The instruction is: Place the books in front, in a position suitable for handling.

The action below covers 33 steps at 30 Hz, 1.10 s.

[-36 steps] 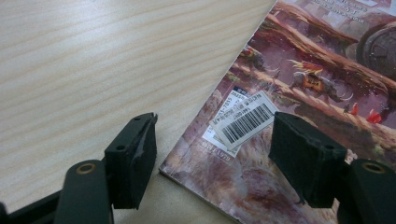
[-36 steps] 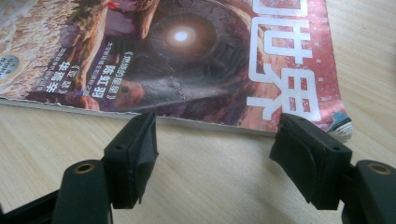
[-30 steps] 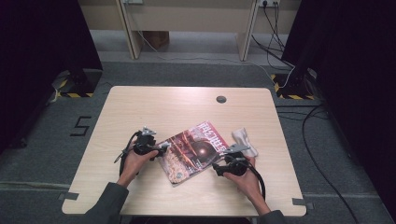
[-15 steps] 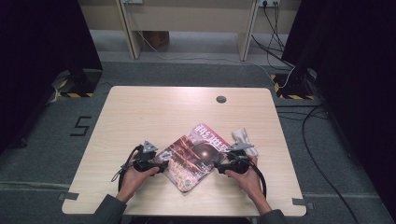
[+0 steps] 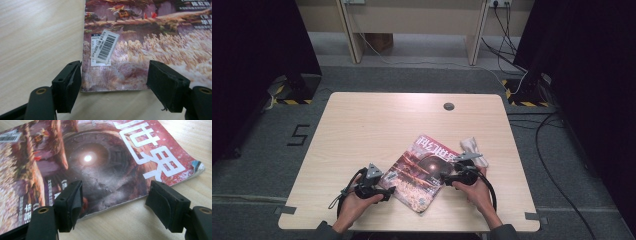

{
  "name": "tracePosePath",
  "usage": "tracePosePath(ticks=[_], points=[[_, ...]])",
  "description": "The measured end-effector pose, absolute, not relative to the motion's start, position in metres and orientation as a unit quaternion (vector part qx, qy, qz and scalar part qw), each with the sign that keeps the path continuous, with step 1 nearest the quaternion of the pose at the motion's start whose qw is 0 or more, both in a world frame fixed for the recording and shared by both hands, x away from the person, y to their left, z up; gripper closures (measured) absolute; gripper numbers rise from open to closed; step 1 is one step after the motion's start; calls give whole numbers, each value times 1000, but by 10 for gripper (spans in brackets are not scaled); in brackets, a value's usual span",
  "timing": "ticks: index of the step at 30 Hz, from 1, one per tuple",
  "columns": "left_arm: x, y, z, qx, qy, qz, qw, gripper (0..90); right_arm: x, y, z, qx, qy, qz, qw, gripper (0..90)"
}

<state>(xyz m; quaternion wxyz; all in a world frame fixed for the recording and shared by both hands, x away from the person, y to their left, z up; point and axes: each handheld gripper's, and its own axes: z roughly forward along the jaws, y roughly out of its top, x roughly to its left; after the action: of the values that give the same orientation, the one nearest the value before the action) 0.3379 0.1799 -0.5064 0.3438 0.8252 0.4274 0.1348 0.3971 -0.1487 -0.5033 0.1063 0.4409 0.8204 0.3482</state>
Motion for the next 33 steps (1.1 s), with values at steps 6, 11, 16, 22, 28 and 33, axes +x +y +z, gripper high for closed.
tracePosePath(ticks=[6, 11, 16, 22, 28, 33], points=[[321, 171, -507, 838, 406, 129, 340, 264, 408, -145, -505, 438, 820, 347, 123, 275], [311, 163, -507, 851, 386, 134, 331, 257, 417, -142, -506, 441, 815, 350, 135, 276], [307, 162, -506, 852, 380, 122, 339, 287, 417, -146, -505, 449, 809, 354, 135, 310], [304, 162, -506, 853, 376, 122, 340, 299, 393, -150, -498, 440, 820, 352, 107, 339], [299, 159, -506, 858, 361, 114, 346, 324, 373, -147, -497, 425, 827, 358, 88, 334], [297, 156, -506, 859, 357, 109, 349, 328, 369, -145, -502, 420, 834, 348, 86, 330]])
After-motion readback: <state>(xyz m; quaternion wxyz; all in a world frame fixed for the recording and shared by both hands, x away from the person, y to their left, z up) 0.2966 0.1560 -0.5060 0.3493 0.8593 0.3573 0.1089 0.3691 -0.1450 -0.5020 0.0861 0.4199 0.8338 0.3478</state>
